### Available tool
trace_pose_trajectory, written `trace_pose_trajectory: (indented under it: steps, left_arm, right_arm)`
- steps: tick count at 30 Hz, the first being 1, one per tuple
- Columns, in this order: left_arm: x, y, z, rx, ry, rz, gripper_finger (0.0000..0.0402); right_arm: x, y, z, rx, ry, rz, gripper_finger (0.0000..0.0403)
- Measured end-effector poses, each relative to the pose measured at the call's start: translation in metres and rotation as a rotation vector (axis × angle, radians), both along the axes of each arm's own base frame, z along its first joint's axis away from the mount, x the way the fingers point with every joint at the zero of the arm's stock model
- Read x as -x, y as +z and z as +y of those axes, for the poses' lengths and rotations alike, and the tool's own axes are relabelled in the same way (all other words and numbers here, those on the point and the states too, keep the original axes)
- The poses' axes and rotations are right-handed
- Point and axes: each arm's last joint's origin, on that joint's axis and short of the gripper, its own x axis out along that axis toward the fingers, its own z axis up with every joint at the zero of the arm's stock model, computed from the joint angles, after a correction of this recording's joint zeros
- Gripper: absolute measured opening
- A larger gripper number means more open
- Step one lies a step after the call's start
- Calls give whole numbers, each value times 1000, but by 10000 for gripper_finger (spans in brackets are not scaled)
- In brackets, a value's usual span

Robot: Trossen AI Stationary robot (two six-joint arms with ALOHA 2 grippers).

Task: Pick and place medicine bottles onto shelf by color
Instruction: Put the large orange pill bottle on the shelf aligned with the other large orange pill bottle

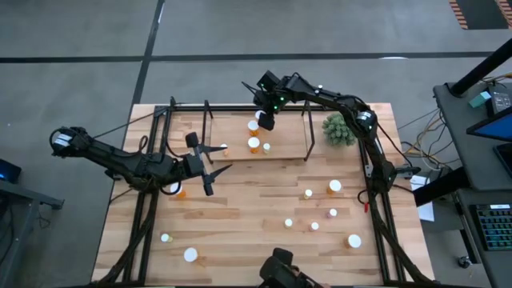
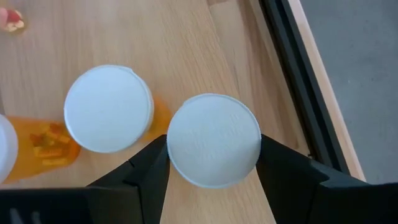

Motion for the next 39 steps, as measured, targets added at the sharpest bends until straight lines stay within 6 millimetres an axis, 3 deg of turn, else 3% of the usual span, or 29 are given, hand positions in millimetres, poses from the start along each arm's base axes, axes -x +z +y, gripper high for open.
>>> trace_pose_trajectory:
  steps: [21, 32, 39]
  left_arm:
    - [0, 1, 0, 2, -3, -7, 226]
    - [0, 1, 0, 2, -5, -7, 226]
    - [0, 1, 0, 2, -5, -7, 226]
  right_arm:
    - [-2, -1, 2, 6, 16, 2, 214]
    - [-2, -1, 2, -1, 2, 5, 284]
    - [4, 19, 6, 11, -9, -25, 293]
